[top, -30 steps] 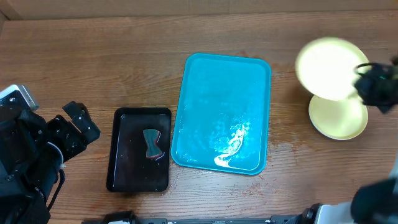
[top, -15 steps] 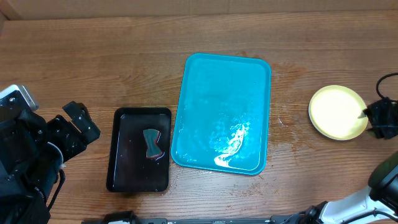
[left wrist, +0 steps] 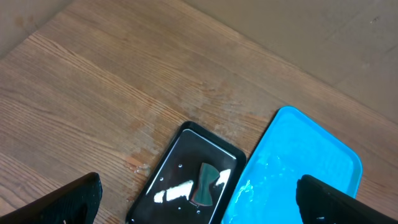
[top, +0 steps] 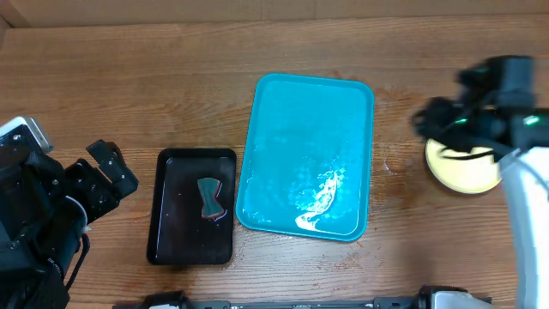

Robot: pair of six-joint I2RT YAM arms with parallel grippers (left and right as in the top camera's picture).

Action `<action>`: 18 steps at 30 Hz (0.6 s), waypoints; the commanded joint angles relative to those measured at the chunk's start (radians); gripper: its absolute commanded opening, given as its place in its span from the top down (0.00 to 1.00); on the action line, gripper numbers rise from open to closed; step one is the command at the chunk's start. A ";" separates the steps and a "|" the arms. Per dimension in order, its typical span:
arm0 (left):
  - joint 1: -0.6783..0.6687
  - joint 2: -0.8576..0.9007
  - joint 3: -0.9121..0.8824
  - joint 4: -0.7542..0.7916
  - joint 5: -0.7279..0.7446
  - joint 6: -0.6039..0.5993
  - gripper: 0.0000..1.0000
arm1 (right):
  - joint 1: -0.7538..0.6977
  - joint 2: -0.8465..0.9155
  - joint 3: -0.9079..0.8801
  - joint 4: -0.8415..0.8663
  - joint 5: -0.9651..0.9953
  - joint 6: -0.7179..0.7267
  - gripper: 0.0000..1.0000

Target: Clean dirty plates on tray and stack at the side

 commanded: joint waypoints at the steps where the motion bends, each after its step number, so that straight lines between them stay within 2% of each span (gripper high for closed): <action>1: 0.010 -0.002 0.003 0.005 -0.020 0.018 0.00 | 0.199 -0.007 0.006 -0.003 0.046 -0.042 0.55; 5: 0.010 -0.002 0.003 0.005 -0.020 0.018 0.00 | 0.334 0.028 0.006 -0.024 0.104 -0.014 0.53; 8: 0.010 -0.002 0.003 0.005 -0.020 0.018 0.00 | 0.375 0.056 0.006 -0.024 0.103 0.019 0.52; 11: 0.010 -0.002 0.003 0.005 -0.020 0.018 0.00 | 0.381 0.068 0.006 -0.023 0.093 0.032 0.47; 13: 0.010 -0.002 0.003 0.005 -0.020 0.018 0.00 | 0.381 0.068 0.006 -0.016 0.077 0.032 0.38; 14: 0.010 -0.002 0.003 0.005 -0.020 0.018 0.00 | 0.381 0.068 0.006 -0.014 0.073 0.032 0.31; 15: 0.010 -0.002 0.003 0.005 -0.020 0.018 0.00 | 0.381 0.068 0.006 -0.014 0.066 0.032 0.13; 16: 0.010 -0.002 0.003 0.005 -0.020 0.018 0.00 | 0.381 0.068 0.006 -0.014 0.057 0.032 0.00; 18: 0.010 -0.002 0.003 0.005 -0.020 0.018 0.00 | 0.381 0.068 0.006 -0.014 0.034 0.032 0.00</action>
